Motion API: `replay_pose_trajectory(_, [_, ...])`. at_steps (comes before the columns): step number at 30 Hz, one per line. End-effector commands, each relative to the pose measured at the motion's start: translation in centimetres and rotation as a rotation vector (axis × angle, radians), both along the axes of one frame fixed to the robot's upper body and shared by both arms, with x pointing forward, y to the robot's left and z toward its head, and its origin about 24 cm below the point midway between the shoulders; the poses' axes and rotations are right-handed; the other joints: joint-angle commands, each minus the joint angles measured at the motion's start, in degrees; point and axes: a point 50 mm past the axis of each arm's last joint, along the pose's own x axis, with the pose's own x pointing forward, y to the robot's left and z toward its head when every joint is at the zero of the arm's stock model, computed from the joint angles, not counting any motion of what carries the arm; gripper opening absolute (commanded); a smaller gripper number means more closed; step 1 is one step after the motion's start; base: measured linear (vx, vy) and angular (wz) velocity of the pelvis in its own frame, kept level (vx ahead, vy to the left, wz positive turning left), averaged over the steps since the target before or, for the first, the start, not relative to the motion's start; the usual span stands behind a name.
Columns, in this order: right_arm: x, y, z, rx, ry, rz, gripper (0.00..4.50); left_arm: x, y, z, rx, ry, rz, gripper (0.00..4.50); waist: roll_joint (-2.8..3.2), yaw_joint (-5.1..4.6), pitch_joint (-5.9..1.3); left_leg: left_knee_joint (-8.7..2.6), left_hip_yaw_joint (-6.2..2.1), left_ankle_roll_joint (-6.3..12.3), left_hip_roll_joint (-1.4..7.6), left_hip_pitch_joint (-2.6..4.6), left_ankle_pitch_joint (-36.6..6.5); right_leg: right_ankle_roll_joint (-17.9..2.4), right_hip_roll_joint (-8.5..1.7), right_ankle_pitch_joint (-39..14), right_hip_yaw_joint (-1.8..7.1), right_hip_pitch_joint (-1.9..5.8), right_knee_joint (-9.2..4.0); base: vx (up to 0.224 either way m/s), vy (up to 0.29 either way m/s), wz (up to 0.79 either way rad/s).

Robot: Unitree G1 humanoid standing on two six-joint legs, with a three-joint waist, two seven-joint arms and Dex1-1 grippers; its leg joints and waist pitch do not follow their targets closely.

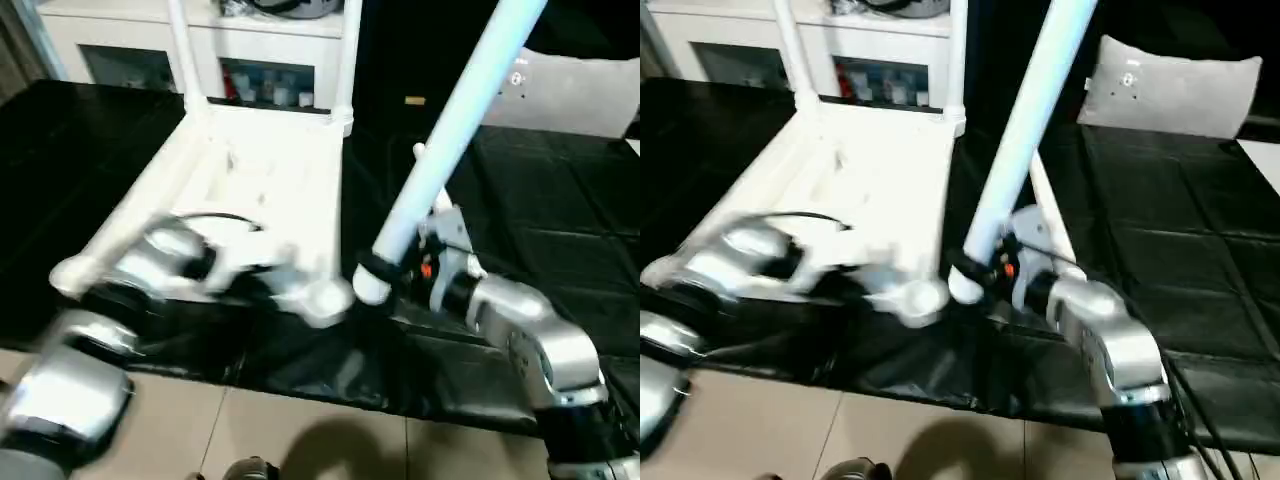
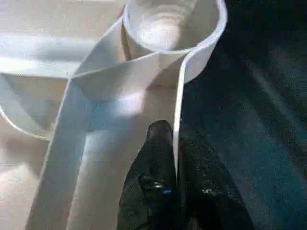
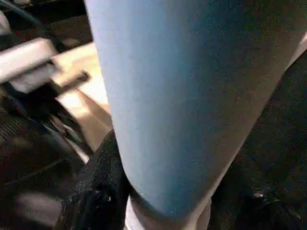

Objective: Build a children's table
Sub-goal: Insert table leg to table base

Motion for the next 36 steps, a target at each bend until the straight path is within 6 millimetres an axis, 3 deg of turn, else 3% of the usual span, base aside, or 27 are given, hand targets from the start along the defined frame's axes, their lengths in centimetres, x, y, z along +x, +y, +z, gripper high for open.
replay_pose_trajectory(1, [0.3,0.1,0.6,0.002,-0.026,0.0,1.88,0.2,-0.6,-0.2,-0.092,-0.028,0.117,0.0,0.24,0.27,-3.96,-4.06,-1.63,-1.51,3.91,2.13,-13.1,-14.8,-6.17,-1.3,2.6,1.67,-4.61,0.0,0.0,0.0])
replay_pose_trajectory(3, [0.5,0.2,0.5,-0.007,-0.024,-0.009,1.88,-0.1,-1.2,-0.3,-0.101,-0.043,0.103,0.0,0.01,0.01,-4.07,-4.01,-1.73,-0.71,3.71,1.62,-11.0,-14.5,-5.95,1.1,2.5,2.01,-4.39,0.0,0.0,0.0])
replay_pose_trajectory(7, [1.1,0.3,0.2,-0.065,-0.026,-0.022,1.88,-0.7,-2.4,-0.7,-0.118,-0.076,0.081,0.0,0.09,-0.37,-4.27,-3.56,-1.53,0.88,3.56,1.71,-8.7,-14.4,-5.65,4.4,2.48,1.82,-4.26,0.0,0.0,0.0])
replay_pose_trajectory(8, [1.2,0.3,0.2,-0.071,-0.024,-0.028,1.88,-0.9,-2.5,-0.8,-0.125,-0.075,0.072,0.0,-0.06,-0.38,-4.24,-3.65,-1.58,0.9,3.63,1.68,-8.6,-14.4,-5.62,4.5,2.44,1.85,-4.26,0.0,0.0,0.0])
replay_pose_trajectory(12, [1.7,0.3,0.3,-0.076,-0.03,-0.04,1.88,-1.5,-2.4,-1.0,-0.106,-0.092,0.033,0.0,0.25,-0.42,-4.18,-3.82,-1.57,0.16,3.81,1.98,-10.3,-14.0,-5.52,2.0,2.43,1.56,-4.38,0.0,0.0,0.0])
replay_pose_trajectory(14, [1.8,0.2,0.2,-0.079,-0.023,-0.036,1.88,-1.8,-2.1,-1.2,-0.088,-0.109,0.019,0.0,-0.07,-0.27,-4.16,-3.86,-1.53,0.3,3.78,1.89,-10.0,-13.6,-5.54,2.5,2.46,1.6,-4.34,0.0,0.0,0.0])
replay_pose_trajectory(19, [1.9,0.3,-0.1,-0.094,0.005,-0.015,1.88,-1.9,-1.7,-1.3,-0.086,-0.105,0.029,0.0,-0.16,-0.4,-4.02,-3.93,-1.47,0.07,3.69,1.89,-10.4,-13.0,-5.55,0.4,2.5,1.52,-4.52,0.0,0.0,0.0])
replay_pose_trajectory(20, [1.8,0.3,-0.3,-0.105,0.013,-0.005,1.88,-2.0,-1.6,-1.3,-0.101,-0.088,0.033,0.44,-0.16,-0.45,-4.02,-3.93,-1.48,0.05,3.68,1.87,-10.4,-12.9,-5.53,0.3,2.49,1.52,-4.52,0.0,0.0,0.0])
replay_pose_trajectory(25, [1.6,0.2,-0.9,-0.137,0.046,0.018,1.88,-2.0,-1.4,-1.3,-0.126,-0.086,0.058,0.83,-0.2,-0.59,-4.03,-3.83,-1.39,0.38,3.65,1.88,-10.0,-13.3,-5.47,0.8,2.5,1.41,-4.53,0.0,0.0,0.0])
replay_pose_trajectory(28, [1.7,0.1,-0.9,-0.139,0.05,0.022,1.88,-1.9,-1.2,-1.5,-0.142,-0.064,0.083,0.83,-0.16,-0.48,-3.91,-3.93,-1.37,0.02,3.69,1.98,-11.1,-12.9,-5.49,-1.3,2.55,1.29,-4.73,0.0,0.0,0.0])
replay_pose_trajectory(33, [1.7,0.0,-1.0,-0.143,0.052,0.026,1.88,-1.9,-0.8,-2.0,-0.129,-0.047,0.092,0.41,-0.08,-0.28,-3.89,-4.1,-1.49,-0.86,3.71,2.05,-12.5,-12.3,-5.54,-3.6,2.62,1.26,-4.93,0.0,0.0,0.0])
replay_pose_trajectory(36, [1.7,0.0,-1.1,-0.145,0.054,0.031,1.88,-1.9,-0.6,-2.2,-0.128,-0.036,0.098,0.13,-0.05,-0.31,-4.0,-4.1,-1.52,-0.88,3.71,1.94,-11.7,-12.4,-5.48,-1.3,2.59,1.35,-4.66,0.0,0.0,0.0])
